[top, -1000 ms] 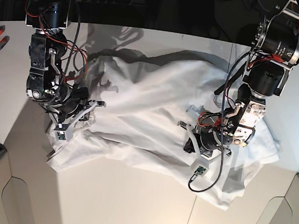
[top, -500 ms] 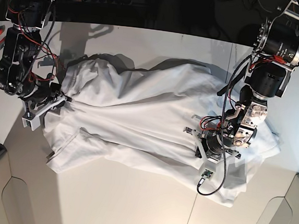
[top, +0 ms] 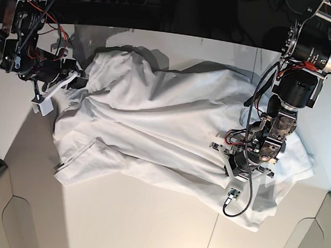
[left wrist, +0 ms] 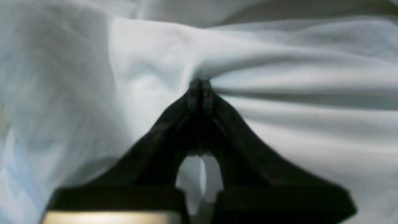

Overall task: Layout the t-shirt on the table in an organized manner, then fold the t-shirt properly
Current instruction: 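Hold the shirt with the left gripper and drag the right gripper outward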

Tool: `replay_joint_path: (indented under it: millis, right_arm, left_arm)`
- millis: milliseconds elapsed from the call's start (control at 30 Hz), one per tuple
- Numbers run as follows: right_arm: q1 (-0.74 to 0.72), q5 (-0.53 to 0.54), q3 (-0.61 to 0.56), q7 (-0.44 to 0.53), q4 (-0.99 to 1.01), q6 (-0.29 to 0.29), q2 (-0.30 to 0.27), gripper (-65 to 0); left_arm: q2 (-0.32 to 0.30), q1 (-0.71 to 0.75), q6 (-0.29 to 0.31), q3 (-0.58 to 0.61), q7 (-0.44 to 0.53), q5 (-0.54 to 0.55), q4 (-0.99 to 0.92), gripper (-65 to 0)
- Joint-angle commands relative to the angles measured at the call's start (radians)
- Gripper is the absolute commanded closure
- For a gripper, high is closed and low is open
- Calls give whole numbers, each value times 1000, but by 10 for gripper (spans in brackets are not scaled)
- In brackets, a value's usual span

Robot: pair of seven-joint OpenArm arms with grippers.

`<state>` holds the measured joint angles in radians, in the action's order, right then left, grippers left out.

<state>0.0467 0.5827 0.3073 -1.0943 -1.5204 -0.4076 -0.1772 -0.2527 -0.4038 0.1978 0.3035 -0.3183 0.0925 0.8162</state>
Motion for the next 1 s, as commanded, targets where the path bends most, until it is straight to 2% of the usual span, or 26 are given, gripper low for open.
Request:
replay_joint_path:
  millis: [0, 200, 267, 333, 367, 467, 567, 733, 967]
  right_arm:
    - [-2, 18, 3, 6, -43, -9, -11, 0]
    - [40, 8, 3, 4, -127, -8, -10, 0]
    - [37, 55, 3, 58, -128, -10, -7, 0]
    - [26, 90, 3, 141, -128, -44, 6, 0]
    - [13, 91, 3, 180, -128, -66, 18, 0]
    - [-41, 80, -4, 249, -124, -77, 59, 0]
    - [-113, 1, -37, 266, -104, -77, 86, 0]
    - [-215, -159, -129, 295, 19, -71, 89, 0]
    - [-264, -261, -154, 310, 255, -55, 88, 0]
  left_arm:
    - [-11, -21, -11, -3, -22, -9, 6, 0]
    - [-11, -26, -11, -3, -20, -9, 6, 0]
    - [-11, -26, -11, -3, -11, -8, 6, 0]
    - [-10, -26, -11, -3, -3, -8, 6, 0]
    - [-10, -26, -11, -3, 0, -8, 6, 0]
    - [-10, -26, -11, -3, 1, -8, 6, 0]
    - [-8, -26, -11, -3, 1, -8, 6, 0]
    - [-8, -26, -11, -3, 0, -8, 6, 0]
    - [-8, -26, -11, -3, 0, -8, 6, 0]
